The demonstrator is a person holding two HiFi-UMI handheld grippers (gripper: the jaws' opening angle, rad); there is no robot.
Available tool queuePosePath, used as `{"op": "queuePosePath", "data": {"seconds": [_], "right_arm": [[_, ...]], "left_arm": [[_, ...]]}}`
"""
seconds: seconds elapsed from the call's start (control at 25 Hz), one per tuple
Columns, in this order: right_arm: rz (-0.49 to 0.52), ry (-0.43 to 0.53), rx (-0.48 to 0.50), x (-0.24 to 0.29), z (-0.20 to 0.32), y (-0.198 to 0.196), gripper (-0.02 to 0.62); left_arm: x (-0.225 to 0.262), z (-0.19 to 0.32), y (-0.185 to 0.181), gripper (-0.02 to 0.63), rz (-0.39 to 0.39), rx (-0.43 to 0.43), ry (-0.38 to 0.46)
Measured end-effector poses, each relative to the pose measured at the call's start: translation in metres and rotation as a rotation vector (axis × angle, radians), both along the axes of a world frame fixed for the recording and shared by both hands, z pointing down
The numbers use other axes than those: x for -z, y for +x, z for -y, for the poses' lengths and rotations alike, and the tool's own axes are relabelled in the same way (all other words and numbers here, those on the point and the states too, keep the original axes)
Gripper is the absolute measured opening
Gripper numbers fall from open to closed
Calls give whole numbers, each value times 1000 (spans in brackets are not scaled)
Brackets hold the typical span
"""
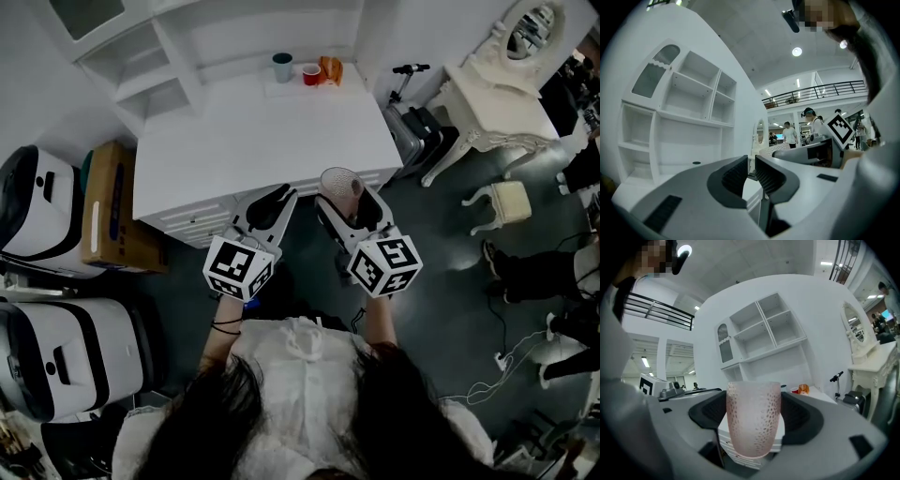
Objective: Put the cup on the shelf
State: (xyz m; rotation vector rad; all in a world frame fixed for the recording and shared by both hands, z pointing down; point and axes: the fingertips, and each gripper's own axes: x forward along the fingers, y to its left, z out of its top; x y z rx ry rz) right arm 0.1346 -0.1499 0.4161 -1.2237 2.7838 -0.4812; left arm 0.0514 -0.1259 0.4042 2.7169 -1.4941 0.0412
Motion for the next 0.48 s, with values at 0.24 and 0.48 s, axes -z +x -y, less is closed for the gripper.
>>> {"op": "queuePosePath", "data": {"seconds": [0.24,0.48], "right_arm": [[11,-10,-40,-9,32,7,334],[-9,-3,-84,-5,88,8,334]], "left_arm": [[-6,35,4,58,13,-39,-5],[0,99,1,58,9,-80,11]]}}
